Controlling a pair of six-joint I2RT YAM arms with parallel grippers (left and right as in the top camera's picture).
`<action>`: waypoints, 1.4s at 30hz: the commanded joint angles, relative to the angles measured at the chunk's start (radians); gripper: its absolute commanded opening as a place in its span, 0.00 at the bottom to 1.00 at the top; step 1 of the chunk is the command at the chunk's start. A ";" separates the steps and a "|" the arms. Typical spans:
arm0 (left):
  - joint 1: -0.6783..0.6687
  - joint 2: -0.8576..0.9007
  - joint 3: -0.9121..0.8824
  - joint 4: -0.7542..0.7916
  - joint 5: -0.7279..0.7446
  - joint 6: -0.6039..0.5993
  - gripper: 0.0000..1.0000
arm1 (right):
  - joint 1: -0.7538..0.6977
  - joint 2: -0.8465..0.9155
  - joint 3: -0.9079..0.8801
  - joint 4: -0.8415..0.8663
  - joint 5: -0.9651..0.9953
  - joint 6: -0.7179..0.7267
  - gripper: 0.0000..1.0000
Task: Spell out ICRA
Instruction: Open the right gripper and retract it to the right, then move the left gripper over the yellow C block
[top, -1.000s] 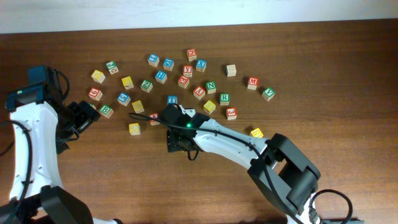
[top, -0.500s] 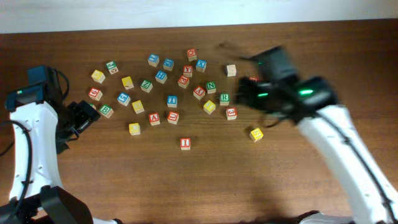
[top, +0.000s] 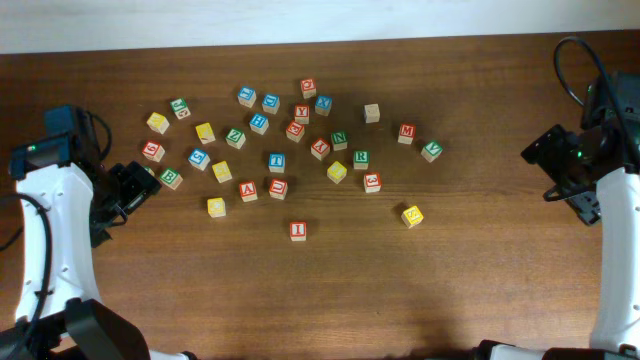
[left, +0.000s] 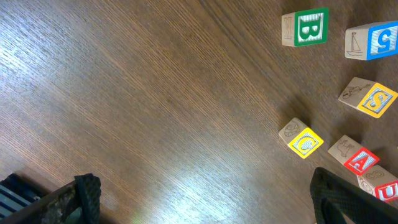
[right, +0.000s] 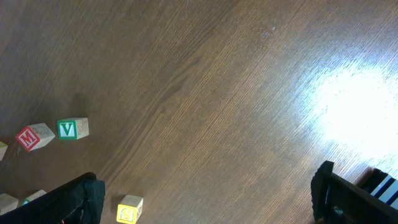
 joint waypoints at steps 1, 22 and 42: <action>0.002 -0.018 0.001 0.002 0.026 -0.013 0.99 | -0.003 0.005 0.004 0.000 0.016 0.001 0.98; -0.422 -0.018 0.001 -0.082 0.375 0.201 0.99 | -0.003 0.005 0.004 0.001 0.016 0.001 0.98; -0.422 -0.016 0.001 0.058 0.176 0.197 1.00 | -0.003 0.005 0.004 0.000 0.016 0.001 0.98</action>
